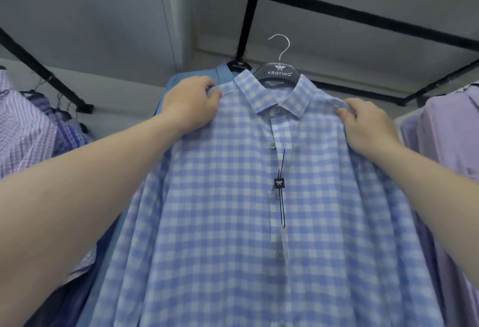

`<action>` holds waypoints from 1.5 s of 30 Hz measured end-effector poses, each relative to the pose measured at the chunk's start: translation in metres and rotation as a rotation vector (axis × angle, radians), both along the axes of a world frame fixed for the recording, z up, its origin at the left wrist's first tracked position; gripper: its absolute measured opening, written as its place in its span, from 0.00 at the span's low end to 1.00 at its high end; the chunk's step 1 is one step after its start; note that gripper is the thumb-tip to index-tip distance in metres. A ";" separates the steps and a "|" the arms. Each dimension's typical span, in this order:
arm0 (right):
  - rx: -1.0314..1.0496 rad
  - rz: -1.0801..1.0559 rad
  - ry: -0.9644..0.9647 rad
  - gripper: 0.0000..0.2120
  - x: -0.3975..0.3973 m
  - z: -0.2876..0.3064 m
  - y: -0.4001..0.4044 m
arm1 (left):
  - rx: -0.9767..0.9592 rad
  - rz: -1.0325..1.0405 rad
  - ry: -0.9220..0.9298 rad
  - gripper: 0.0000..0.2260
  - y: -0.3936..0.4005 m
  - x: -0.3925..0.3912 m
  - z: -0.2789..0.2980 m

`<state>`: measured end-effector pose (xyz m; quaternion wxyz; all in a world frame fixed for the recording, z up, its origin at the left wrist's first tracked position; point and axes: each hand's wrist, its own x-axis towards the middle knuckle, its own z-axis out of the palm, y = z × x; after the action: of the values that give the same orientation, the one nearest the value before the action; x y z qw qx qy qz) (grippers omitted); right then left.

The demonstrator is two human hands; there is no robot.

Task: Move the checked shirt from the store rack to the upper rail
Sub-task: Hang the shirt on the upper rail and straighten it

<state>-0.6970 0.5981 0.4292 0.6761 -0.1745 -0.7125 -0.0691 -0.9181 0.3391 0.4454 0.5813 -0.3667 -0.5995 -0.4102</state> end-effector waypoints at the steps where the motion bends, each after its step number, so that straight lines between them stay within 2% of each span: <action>1: -0.002 0.010 -0.007 0.15 -0.003 0.004 0.000 | 0.003 0.005 -0.019 0.13 -0.001 0.001 0.001; 12: -0.026 0.051 0.008 0.14 -0.024 0.026 0.009 | -0.068 -0.034 -0.102 0.12 -0.007 -0.006 0.018; 17: -0.035 0.080 0.008 0.14 -0.042 0.044 0.019 | -0.097 0.055 -0.080 0.13 0.002 -0.021 0.031; 25: -0.028 0.125 0.040 0.13 -0.074 0.095 0.045 | -0.146 0.201 -0.081 0.23 0.023 -0.041 0.074; 28: -0.013 0.141 0.052 0.13 -0.088 0.118 0.052 | -0.139 0.244 -0.081 0.24 0.032 -0.050 0.095; 33: 0.008 0.194 0.062 0.13 -0.110 0.160 0.069 | -0.118 0.327 -0.072 0.23 0.047 -0.066 0.131; 38: 0.008 0.195 0.220 0.15 -0.111 0.195 0.072 | -0.164 0.386 -0.074 0.23 0.057 -0.066 0.156; 40: -0.025 0.141 0.212 0.15 -0.117 0.202 0.073 | -0.228 0.430 -0.055 0.19 0.064 -0.067 0.156; 45: 0.013 0.165 0.152 0.16 -0.123 0.218 0.072 | -0.218 0.429 0.001 0.11 0.068 -0.070 0.159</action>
<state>-0.8199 0.6701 0.6473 0.7328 -0.1153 -0.6706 -0.0043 -0.9880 0.4069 0.6043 0.6124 -0.2918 -0.7040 -0.2101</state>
